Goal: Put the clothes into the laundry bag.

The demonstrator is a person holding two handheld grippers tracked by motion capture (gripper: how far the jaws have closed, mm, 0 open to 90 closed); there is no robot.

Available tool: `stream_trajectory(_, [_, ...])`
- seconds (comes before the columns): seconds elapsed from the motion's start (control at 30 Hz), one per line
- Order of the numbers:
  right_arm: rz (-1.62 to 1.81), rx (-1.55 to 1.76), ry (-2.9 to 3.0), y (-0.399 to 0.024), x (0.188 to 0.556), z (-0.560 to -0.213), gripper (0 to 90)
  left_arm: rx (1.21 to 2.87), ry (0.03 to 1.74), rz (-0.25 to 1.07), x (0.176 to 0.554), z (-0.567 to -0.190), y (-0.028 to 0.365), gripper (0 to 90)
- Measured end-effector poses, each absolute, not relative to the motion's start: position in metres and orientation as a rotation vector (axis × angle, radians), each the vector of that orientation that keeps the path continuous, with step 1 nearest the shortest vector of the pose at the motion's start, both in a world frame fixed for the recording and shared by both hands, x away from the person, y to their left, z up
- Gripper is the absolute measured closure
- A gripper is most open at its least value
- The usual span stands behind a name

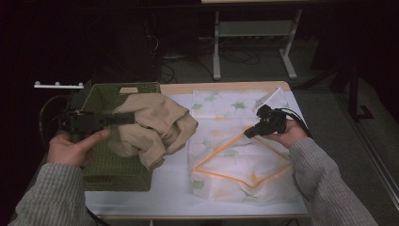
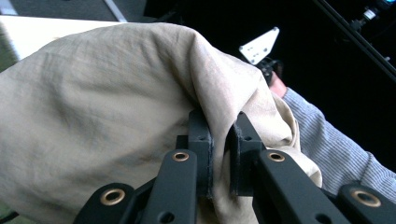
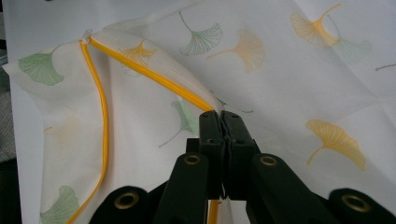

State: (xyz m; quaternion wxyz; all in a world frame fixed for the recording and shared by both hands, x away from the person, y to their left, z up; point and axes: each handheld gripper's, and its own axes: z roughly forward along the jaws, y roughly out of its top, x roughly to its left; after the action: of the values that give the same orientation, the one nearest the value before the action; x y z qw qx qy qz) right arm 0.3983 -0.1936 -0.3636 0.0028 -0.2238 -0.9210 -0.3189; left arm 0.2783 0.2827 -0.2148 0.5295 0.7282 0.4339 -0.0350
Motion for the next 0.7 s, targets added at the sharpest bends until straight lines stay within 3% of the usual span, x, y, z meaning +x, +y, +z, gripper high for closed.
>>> stream_trajectory(0.47, [-1.0, -0.748, -2.877, -0.195, 0.407, -0.366, 87.2, 1.775, 0.856, -0.187, 0.289, -0.192, 0.217, 81.7])
stream_trajectory(0.7, [-1.008, -0.748, -2.861, -0.198, 0.41, -0.367, 87.1, 1.8, 0.812, -0.238, 0.29, -0.199, 0.191, 81.7])
